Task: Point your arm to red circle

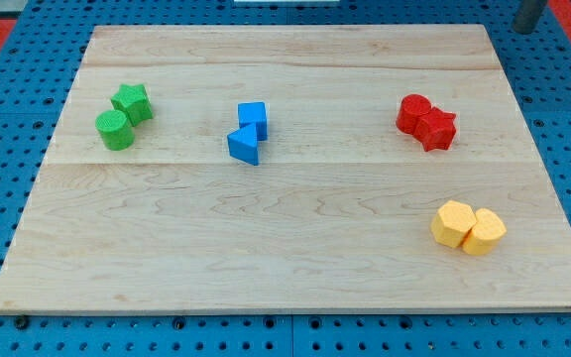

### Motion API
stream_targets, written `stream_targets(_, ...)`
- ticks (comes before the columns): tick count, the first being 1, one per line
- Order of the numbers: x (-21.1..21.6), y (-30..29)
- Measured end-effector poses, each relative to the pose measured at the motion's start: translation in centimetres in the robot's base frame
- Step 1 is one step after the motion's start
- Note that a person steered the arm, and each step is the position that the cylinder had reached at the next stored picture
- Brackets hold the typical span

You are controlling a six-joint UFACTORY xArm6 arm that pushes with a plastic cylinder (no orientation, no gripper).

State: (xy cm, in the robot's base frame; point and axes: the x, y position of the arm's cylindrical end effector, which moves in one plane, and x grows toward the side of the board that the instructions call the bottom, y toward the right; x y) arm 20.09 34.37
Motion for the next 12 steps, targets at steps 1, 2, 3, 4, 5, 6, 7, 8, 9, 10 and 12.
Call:
stream_targets(1,0.0,0.0)
stream_targets(2,1.9,-2.1)
stream_targets(3,6.2,-6.4)
stream_targets(4,12.3,-5.6)
stream_targets(5,19.5,-5.7)
stream_targets(6,29.0,-6.1)
stream_targets(7,31.9,-6.1)
stream_targets(8,34.1,-6.1)
stream_targets(9,36.6,-6.7)
stream_targets(10,41.0,-12.7)
stream_targets(12,38.2,-21.3)
